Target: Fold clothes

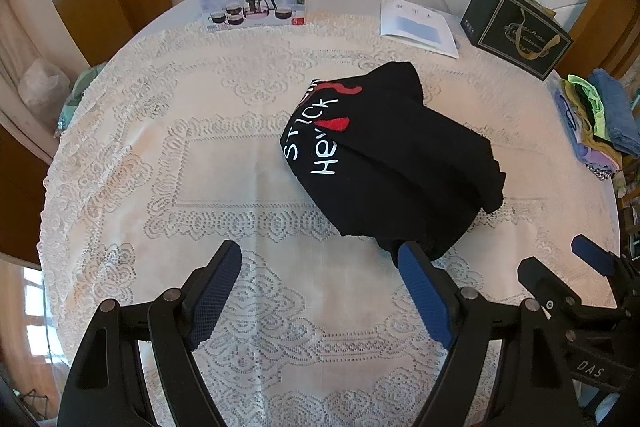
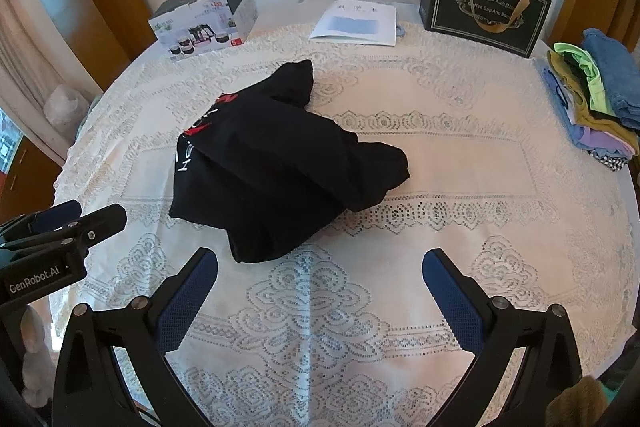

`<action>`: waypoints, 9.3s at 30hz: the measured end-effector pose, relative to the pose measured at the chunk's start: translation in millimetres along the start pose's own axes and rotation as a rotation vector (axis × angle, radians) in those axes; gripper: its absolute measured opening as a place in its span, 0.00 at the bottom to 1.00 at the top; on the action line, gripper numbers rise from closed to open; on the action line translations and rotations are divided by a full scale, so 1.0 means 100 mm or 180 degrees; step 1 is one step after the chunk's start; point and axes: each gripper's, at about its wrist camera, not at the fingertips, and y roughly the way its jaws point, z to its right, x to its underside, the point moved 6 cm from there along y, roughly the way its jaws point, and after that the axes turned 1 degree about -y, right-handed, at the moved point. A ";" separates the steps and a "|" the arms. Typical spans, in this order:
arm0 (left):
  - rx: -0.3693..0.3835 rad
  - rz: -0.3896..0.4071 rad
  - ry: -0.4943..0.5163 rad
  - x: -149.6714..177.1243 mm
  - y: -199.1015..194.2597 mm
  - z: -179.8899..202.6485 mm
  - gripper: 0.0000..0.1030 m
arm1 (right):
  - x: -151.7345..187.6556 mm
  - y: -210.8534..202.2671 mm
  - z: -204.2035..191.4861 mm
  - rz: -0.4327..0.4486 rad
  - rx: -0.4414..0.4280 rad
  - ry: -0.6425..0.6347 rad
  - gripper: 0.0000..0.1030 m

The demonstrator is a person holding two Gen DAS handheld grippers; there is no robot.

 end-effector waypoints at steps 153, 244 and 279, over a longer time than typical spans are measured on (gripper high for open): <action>0.0329 0.1584 -0.0265 -0.91 -1.77 -1.93 0.11 | -0.96 -2.15 1.46 0.1932 -0.0088 0.0066 0.06; 0.0669 0.0100 0.0203 -0.64 0.36 -1.03 0.57 | 0.22 0.28 2.90 -0.0177 -0.0021 0.1312 0.81; -0.0385 0.1190 0.0913 -2.56 0.14 -0.55 0.10 | -1.68 0.62 2.67 0.0290 0.0439 0.0388 0.10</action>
